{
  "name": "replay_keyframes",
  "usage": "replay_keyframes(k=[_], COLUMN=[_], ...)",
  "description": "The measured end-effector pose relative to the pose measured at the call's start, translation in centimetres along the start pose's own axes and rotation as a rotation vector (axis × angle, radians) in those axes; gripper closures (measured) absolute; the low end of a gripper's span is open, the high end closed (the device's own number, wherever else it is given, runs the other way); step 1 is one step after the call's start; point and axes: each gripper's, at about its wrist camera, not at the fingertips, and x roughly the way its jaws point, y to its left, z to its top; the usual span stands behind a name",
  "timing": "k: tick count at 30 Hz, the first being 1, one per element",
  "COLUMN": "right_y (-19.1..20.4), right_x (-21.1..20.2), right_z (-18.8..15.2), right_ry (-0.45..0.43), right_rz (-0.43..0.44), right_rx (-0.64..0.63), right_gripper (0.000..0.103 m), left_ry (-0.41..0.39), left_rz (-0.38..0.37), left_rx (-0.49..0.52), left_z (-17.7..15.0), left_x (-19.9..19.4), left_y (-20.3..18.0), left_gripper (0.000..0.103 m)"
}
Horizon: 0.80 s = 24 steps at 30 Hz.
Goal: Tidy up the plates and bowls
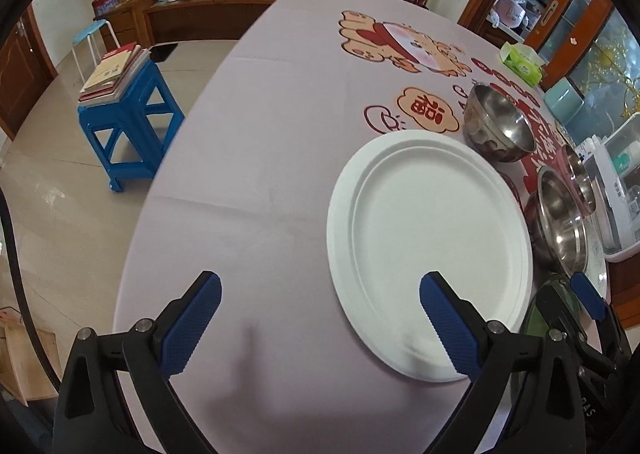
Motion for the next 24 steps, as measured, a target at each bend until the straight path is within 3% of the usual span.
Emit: replay_keyframes(k=[9,13,17,21,24], right_y=[-1.0,-1.1,-1.3,-1.0,-0.8], right_x=[2.4,3.1,3.9,4.3,4.5], right_z=[-0.5,-0.5,-0.7,-0.7,-0.6], right_ry=[0.061,0.081,0.121,0.137,0.154], right_rz=[-0.014,-0.012,-0.01,-0.023,-0.014], right_rx=[0.004,-0.005,-0.002,-0.014,-0.023], right_gripper=[0.014,0.016,0.024,0.026,0.03], left_ry=[0.054,0.062,0.075,0.086,0.095], left_rz=[-0.043,-0.055,-0.061,-0.07,-0.076], left_rx=[0.025,0.026,0.033,0.054,0.065], left_z=[0.1,0.1,0.1,0.0,-0.1], left_x=[2.7,3.2,3.6,3.8,4.0], left_y=[-1.2,-1.3,-1.6,-1.9,-2.2], left_gripper=[0.013,0.022,0.026,0.027,0.035])
